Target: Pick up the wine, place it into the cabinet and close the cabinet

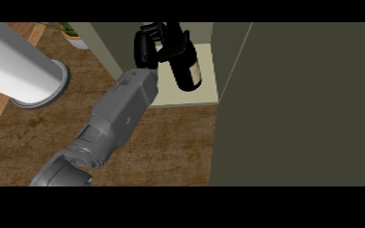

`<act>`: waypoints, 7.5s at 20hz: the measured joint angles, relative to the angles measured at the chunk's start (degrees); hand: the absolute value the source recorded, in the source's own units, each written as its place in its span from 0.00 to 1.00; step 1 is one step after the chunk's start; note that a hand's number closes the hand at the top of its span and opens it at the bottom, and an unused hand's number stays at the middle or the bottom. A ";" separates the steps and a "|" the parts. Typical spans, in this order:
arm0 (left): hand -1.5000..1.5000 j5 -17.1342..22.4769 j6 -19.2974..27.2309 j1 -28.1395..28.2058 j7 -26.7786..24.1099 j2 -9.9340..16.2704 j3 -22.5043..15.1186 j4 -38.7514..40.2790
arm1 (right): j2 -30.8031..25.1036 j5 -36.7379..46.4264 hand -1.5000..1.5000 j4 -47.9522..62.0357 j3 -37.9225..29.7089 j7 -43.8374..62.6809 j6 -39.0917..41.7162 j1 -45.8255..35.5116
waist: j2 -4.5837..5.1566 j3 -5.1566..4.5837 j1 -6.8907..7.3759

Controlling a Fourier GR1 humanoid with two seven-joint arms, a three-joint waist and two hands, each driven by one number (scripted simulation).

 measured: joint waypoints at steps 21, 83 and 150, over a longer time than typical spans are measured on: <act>0.00 -2.70 2.72 -2.22 -2.68 0.40 1.43 7.38 | -0.21 0.33 0.00 0.47 0.40 -0.36 -0.08 -0.92 | 0.43 0.04 -0.78; 0.00 13.43 -0.63 19.56 -5.97 0.06 -22.99 -16.22 | -0.03 0.66 0.00 0.62 1.96 0.42 -1.97 -1.13 | -0.92 -0.17 0.85; 0.00 16.45 -4.93 88.51 7.00 41.44 -17.36 -108.02 | 0.77 4.80 1.00 -0.49 37.44 8.64 -1.97 8.73 | -1.11 -0.27 3.42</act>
